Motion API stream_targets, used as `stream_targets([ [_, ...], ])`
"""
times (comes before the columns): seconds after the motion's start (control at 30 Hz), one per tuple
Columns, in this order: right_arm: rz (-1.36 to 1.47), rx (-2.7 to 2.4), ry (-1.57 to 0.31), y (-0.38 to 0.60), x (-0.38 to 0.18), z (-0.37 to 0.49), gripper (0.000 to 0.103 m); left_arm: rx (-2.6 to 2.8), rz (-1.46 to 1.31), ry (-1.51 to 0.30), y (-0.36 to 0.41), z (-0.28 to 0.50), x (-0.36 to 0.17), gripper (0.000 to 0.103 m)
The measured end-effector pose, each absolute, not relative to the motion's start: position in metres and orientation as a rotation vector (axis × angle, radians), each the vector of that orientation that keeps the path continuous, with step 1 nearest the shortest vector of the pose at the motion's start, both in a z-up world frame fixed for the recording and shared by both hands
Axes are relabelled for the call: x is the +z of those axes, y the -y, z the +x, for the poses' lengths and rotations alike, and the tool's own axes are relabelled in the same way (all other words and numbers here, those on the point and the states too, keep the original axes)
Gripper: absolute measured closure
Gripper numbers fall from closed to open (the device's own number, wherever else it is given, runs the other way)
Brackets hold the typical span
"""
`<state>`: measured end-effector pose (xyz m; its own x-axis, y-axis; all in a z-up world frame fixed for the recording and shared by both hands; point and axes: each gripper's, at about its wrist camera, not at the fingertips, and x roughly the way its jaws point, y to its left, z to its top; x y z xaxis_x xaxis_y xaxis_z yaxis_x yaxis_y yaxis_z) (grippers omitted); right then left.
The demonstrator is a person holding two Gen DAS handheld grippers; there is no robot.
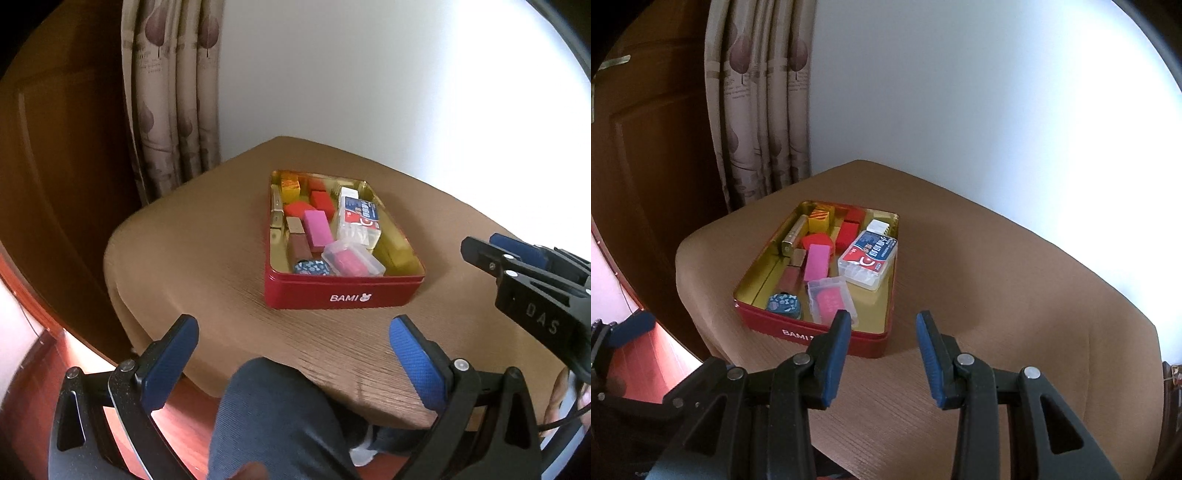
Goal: Organize rigid objects
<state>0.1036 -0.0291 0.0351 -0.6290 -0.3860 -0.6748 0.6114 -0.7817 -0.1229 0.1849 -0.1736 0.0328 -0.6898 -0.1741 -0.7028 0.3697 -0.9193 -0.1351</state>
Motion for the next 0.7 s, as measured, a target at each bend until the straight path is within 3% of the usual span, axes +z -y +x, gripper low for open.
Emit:
stream_targets([
  [0.27,0.859,-2.379,-0.462,0.026,0.041,0.107,0.065,-2.608,1.053,-0.334,0.163,0.184,0.033,0.001],
  [0.7,0.886,-2.372,-0.466,0.021,0.033,0.106,0.065,-2.596,1.123,-0.41,0.162,0.185,0.027,0.001],
])
